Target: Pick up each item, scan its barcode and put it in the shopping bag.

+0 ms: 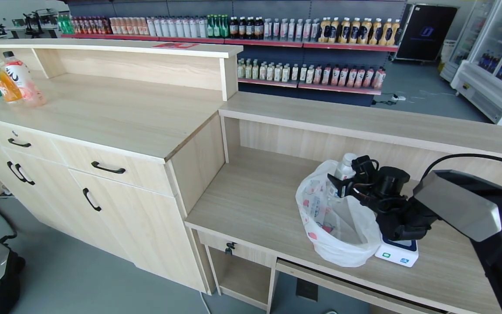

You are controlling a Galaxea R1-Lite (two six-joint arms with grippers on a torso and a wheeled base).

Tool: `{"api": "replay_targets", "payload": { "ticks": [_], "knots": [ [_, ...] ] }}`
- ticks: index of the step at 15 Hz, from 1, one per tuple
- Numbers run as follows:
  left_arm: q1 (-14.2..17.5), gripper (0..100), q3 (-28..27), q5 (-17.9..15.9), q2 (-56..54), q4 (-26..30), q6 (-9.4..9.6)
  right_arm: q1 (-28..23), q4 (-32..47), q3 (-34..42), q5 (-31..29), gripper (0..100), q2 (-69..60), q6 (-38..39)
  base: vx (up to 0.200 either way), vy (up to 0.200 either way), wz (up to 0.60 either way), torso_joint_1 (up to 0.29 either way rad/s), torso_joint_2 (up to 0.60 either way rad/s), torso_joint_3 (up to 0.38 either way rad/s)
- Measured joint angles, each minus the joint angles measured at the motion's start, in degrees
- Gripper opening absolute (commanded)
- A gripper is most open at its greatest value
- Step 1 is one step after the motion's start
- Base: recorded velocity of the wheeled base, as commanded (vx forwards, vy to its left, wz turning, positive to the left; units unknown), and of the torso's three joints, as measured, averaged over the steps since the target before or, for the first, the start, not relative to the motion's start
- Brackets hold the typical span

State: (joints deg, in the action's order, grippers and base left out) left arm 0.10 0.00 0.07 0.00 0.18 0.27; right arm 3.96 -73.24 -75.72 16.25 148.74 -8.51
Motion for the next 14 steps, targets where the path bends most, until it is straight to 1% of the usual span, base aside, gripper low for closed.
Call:
{"api": "replay_targets", "payload": {
  "ticks": [4,14],
  "knots": [
    [-0.05,100,0.00,0.00,0.00,0.00,0.00,0.44,0.06,-2.54,-0.07,0,3.30,1.10,0.000,0.000,0.00,0.000,0.00,0.000],
    [0.00,100,0.00,-0.02,0.00,0.00,0.00,0.20,-0.16,-4.13,-0.18,0,5.92,0.63,0.000,0.000,0.00,0.000,0.00,0.000]
  ]
}}
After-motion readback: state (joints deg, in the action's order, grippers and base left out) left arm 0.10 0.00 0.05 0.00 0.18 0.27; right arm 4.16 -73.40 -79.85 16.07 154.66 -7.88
